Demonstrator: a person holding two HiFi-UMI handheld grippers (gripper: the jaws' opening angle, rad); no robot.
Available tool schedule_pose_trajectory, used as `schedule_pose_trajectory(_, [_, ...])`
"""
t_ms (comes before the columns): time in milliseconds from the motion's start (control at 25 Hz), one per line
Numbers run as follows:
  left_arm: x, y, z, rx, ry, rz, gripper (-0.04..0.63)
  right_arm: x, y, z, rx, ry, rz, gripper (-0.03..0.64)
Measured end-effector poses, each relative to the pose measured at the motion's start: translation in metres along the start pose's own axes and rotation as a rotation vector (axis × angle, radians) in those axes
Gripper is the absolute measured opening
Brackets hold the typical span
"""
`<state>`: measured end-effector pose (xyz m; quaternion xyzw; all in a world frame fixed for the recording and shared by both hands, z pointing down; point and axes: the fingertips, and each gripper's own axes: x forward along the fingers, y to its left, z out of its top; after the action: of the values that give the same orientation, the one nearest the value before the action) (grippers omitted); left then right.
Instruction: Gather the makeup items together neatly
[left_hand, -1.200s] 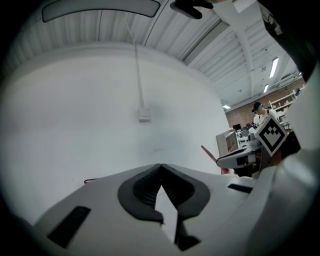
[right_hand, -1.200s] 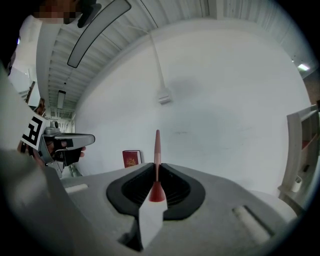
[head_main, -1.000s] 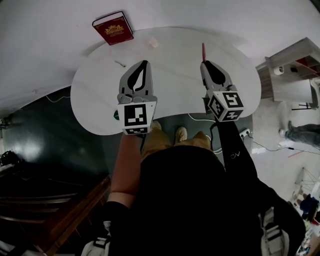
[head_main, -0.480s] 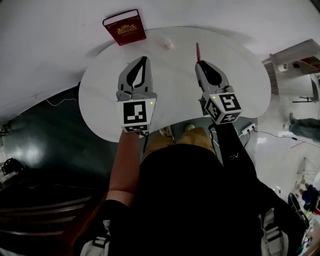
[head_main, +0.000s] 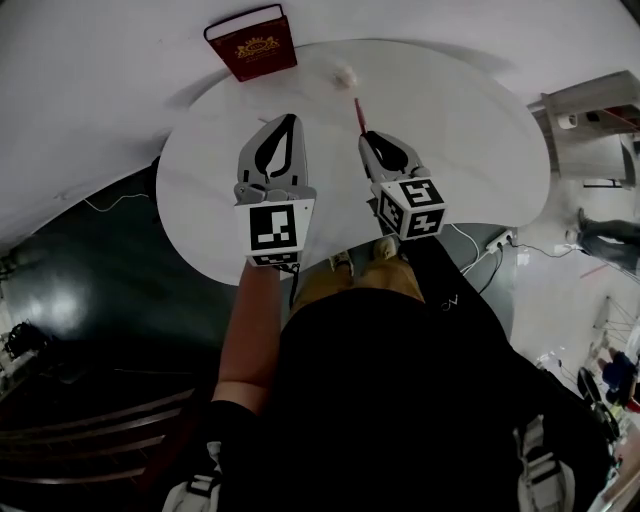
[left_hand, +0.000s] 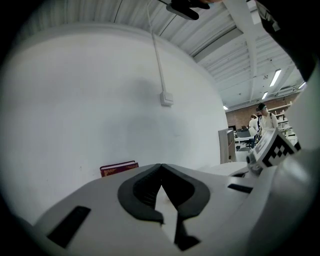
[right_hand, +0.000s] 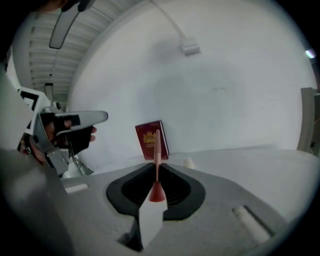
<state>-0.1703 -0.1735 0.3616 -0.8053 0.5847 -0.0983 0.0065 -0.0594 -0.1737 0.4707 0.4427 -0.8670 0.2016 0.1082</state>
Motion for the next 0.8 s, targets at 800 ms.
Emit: schedule_pose_trajectory(800, [-0.014, 0.027, -0.024, -0.007, 0.028, 0.033, 0.006, 0.063, 0.012, -0.168, 0.274, 0.523, -0.091, 0.066])
